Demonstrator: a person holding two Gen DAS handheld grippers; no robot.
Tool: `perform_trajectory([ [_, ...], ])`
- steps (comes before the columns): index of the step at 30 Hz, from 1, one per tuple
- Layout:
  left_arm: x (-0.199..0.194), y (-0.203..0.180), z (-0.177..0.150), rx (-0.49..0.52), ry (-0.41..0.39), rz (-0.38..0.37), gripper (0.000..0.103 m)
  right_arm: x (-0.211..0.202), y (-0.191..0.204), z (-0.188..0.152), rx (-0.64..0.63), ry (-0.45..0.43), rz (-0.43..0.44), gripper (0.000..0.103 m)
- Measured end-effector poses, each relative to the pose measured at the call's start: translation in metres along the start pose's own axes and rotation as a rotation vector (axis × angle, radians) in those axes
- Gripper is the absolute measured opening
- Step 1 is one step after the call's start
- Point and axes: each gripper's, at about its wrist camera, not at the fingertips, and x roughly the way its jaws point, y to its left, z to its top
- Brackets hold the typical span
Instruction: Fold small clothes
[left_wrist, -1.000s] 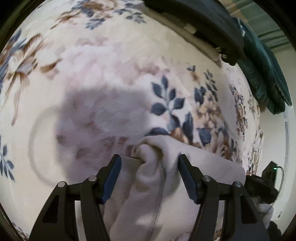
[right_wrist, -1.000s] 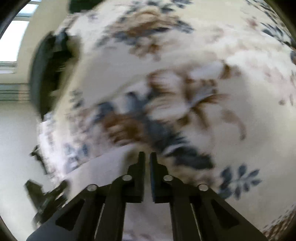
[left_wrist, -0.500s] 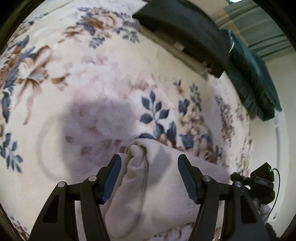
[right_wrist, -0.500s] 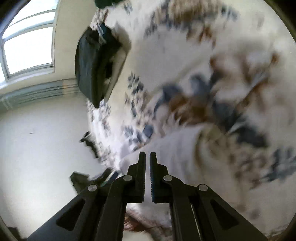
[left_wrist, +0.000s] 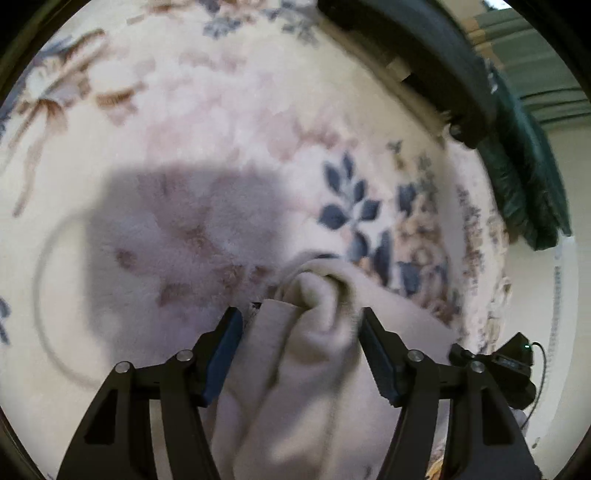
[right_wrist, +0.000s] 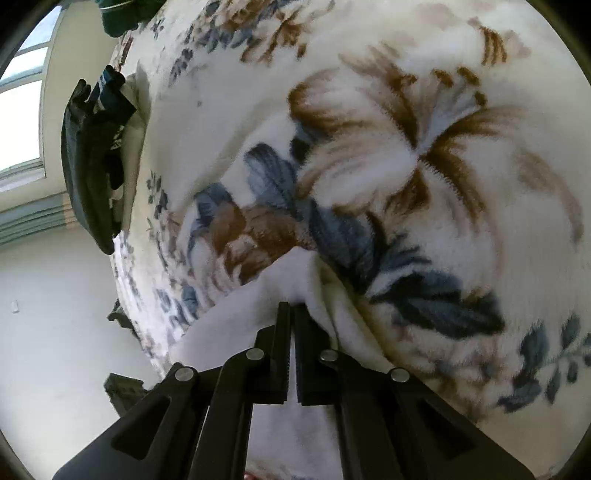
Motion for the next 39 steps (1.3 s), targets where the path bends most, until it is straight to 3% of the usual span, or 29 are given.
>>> perform_trajectory([
  [1, -0.009, 0.001, -0.001, 0.001, -0.012, -0.017, 0.061, -0.008, 0.003, 0.002, -0.018, -0.001, -0.007, 0.01],
  [3, -0.021, 0.006, -0.003, -0.005, -0.022, -0.017, 0.064, -0.024, 0.01, 0.002, -0.075, -0.009, -0.04, 0.044],
  [4, -0.023, 0.011, -0.004, -0.011, -0.017, -0.016, 0.065, -0.03, 0.012, 0.0, -0.11, -0.012, -0.076, 0.076],
  [5, -0.023, 0.017, -0.005, -0.019, -0.006, -0.002, 0.066, -0.033, 0.012, -0.001, -0.137, -0.012, -0.101, 0.086],
  [8, -0.015, 0.039, -0.012, -0.055, 0.047, -0.017, 0.066, -0.026, -0.004, -0.004, -0.18, 0.091, -0.133, 0.086],
  [13, 0.008, 0.058, -0.023, -0.178, 0.13, -0.29, 0.067, 0.0, -0.039, -0.017, -0.157, 0.25, -0.029, 0.086],
  [16, 0.021, 0.058, -0.026, -0.22, 0.159, -0.378, 0.068, 0.013, -0.044, -0.021, -0.146, 0.287, 0.047, 0.086],
  [20, 0.028, 0.046, -0.023, -0.176, 0.184, -0.381, 0.069, 0.029, -0.042, -0.024, -0.136, 0.324, 0.109, 0.086],
  [25, 0.033, 0.025, -0.022, -0.095, 0.204, -0.345, 0.069, 0.042, -0.033, -0.026, -0.145, 0.337, 0.124, 0.084],
  [26, 0.031, 0.022, -0.023, -0.079, 0.196, -0.335, 0.067, 0.042, -0.032, -0.027, -0.155, 0.335, 0.12, 0.075],
  [27, 0.029, 0.018, -0.024, -0.059, 0.181, -0.327, 0.056, 0.043, -0.028, -0.028, -0.169, 0.332, 0.112, 0.066],
  [28, 0.028, 0.014, -0.024, -0.041, 0.171, -0.322, 0.039, 0.044, -0.024, -0.029, -0.181, 0.33, 0.101, 0.047],
  [29, 0.025, 0.01, -0.024, -0.016, 0.167, -0.298, 0.019, 0.043, -0.023, -0.031, -0.192, 0.323, 0.092, 0.039],
  [32, 0.022, 0.003, -0.021, -0.004, 0.144, -0.274, 0.019, 0.039, -0.017, -0.034, -0.196, 0.296, 0.108, 0.024],
  [39, -0.004, -0.022, -0.001, 0.0, 0.092, -0.299, 0.018, 0.011, 0.025, -0.041, -0.237, 0.238, 0.132, 0.018],
])
